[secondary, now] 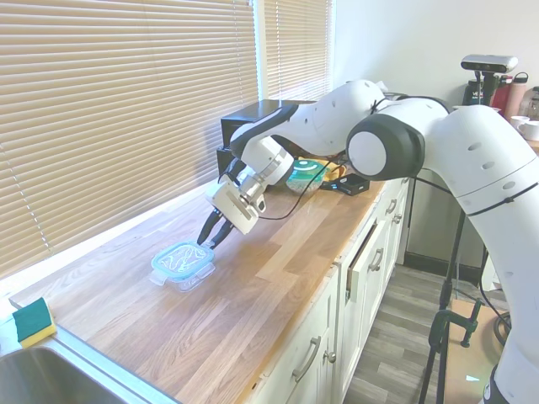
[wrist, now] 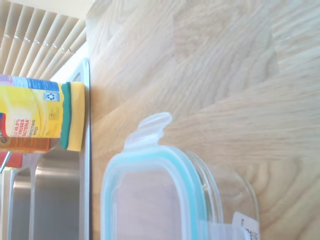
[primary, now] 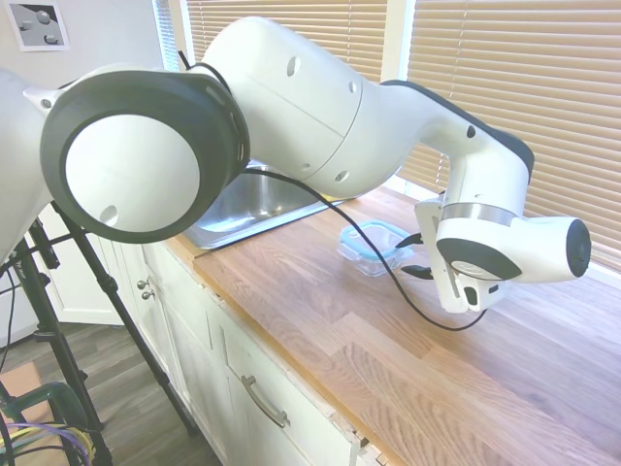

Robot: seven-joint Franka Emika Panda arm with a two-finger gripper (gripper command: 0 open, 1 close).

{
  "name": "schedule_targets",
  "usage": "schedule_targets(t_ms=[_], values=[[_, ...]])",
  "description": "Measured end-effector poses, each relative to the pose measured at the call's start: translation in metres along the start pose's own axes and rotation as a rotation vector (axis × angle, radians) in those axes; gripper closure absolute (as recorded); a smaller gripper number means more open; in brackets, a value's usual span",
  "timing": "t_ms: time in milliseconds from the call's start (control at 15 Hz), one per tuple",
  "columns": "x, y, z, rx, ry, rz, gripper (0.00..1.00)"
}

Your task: Uncover the lid of the food container

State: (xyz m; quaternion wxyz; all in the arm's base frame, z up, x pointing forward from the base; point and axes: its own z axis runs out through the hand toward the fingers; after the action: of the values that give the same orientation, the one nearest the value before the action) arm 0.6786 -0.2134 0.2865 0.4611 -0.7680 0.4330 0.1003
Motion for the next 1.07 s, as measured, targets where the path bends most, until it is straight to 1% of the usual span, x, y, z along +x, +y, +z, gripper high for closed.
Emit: schedule_targets(t_ms=[733,1067], values=[[-0.009,-0.010,-0.004,-0.001,-0.005,-0.035,1.00],[-0.052,-0.055,-0.014,-0.026,0.015,-0.125,1.00]])
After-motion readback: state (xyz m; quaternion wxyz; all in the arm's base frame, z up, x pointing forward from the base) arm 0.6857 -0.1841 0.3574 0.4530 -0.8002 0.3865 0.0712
